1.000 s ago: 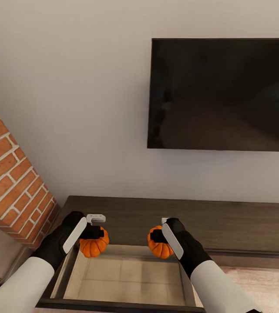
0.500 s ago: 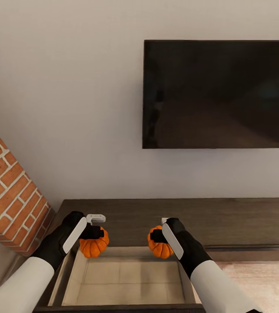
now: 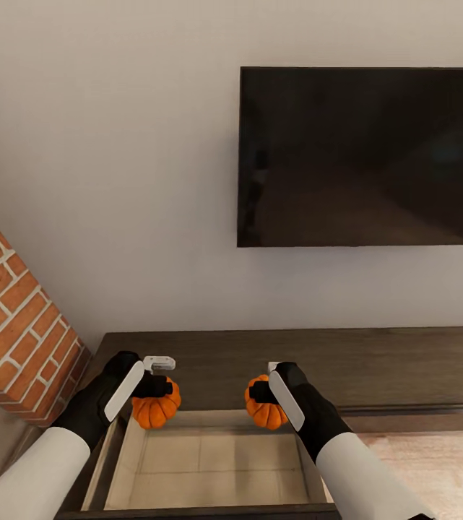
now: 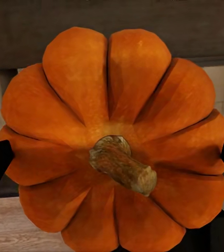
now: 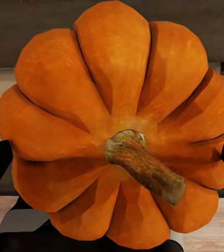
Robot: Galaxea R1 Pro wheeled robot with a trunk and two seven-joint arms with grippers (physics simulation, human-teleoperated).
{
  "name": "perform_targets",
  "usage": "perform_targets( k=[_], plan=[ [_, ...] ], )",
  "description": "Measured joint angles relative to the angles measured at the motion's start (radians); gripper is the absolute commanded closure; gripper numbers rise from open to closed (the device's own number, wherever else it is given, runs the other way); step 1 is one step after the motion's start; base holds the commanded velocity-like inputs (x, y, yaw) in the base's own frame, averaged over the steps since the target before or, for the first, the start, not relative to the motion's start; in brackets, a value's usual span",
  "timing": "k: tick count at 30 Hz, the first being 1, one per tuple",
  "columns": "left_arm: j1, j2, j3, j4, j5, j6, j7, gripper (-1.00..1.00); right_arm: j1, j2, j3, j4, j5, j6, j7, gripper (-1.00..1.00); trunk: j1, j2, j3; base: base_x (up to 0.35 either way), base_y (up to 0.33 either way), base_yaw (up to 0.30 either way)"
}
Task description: Place each of the two pumpkins and all three candles from the living room inside a cabinet in the living room (use any cabinet), then make sure every cabinet is closed, and position the cauldron so it is next to a table in the living room.
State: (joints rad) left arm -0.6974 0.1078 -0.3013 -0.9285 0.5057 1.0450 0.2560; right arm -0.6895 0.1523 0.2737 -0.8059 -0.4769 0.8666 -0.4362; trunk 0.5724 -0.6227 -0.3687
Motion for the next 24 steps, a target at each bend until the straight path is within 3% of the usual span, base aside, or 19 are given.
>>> perform_targets(
  k=[24],
  plan=[
    [-0.002,-0.002,0.002,0.027,-0.001,0.000,0.000,1.00,0.000,0.000,-0.003,0.000,0.000,0.001,0.001,1.00,0.092,-0.168,-0.075,0.000,0.000,0.000]
  ],
)
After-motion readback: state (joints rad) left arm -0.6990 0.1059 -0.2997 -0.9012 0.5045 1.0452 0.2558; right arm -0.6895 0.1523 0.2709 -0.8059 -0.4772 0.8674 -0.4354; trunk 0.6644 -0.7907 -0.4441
